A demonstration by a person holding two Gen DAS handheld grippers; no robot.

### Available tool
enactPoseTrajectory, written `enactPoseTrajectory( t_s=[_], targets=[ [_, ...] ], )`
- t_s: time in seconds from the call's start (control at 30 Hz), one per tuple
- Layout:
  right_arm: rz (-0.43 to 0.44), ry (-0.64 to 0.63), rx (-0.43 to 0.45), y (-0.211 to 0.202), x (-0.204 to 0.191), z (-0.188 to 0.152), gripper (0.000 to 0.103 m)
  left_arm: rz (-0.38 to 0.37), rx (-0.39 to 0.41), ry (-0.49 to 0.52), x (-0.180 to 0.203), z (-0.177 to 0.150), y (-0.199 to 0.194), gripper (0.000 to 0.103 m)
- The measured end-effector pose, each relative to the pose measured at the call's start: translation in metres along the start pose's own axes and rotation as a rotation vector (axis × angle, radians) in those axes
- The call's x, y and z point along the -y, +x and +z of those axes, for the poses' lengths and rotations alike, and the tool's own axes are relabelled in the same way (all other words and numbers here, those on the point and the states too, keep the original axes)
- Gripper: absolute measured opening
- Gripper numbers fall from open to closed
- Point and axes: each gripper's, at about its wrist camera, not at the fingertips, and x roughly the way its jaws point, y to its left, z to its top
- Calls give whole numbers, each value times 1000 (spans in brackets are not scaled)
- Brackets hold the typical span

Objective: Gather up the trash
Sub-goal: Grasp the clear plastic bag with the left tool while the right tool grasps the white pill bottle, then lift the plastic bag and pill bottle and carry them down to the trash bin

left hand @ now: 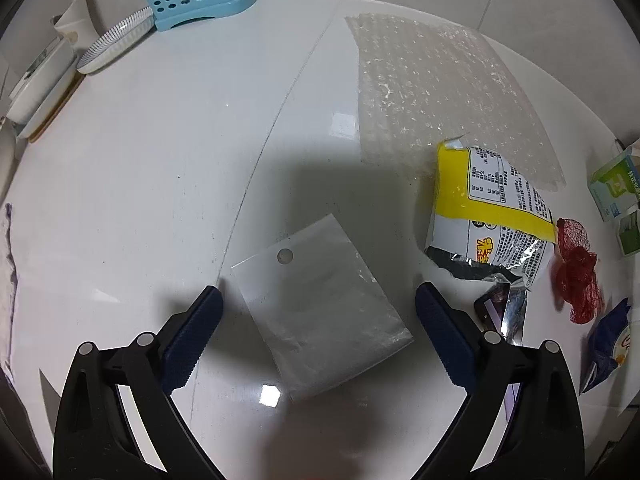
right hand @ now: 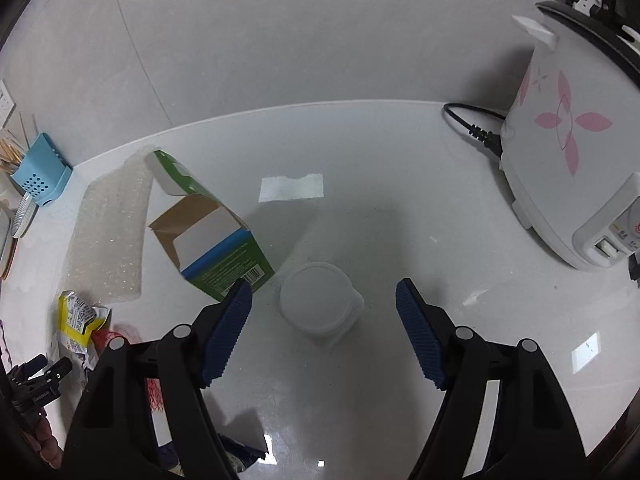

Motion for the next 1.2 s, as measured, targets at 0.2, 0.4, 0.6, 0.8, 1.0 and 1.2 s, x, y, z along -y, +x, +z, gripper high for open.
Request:
enactPoseTrajectory(
  t_s=[0.2, 0.4, 0.6, 0.8, 1.0, 1.2],
  targets=[
    [-27, 48, -48, 17, 2, 4, 62, 3, -38, 7, 7, 8, -4, 69],
    [-39, 64, -79, 24, 1, 8, 47, 2, -58, 27, 15, 10, -8, 39],
    [-33, 88, -86, 25, 8, 9, 44, -32, -56, 30, 18, 7, -11, 19],
    [-35, 78, -84, 20, 7, 4, 42, -61, -38, 17, 13, 5, -15, 9],
    [-34, 80, -80, 17, 9, 3, 42, -71, -16, 20, 12, 3, -22, 4],
    [-30, 77, -67, 8, 9, 2, 42, -71, 15, 25, 16, -1, -37, 4]
  ],
)
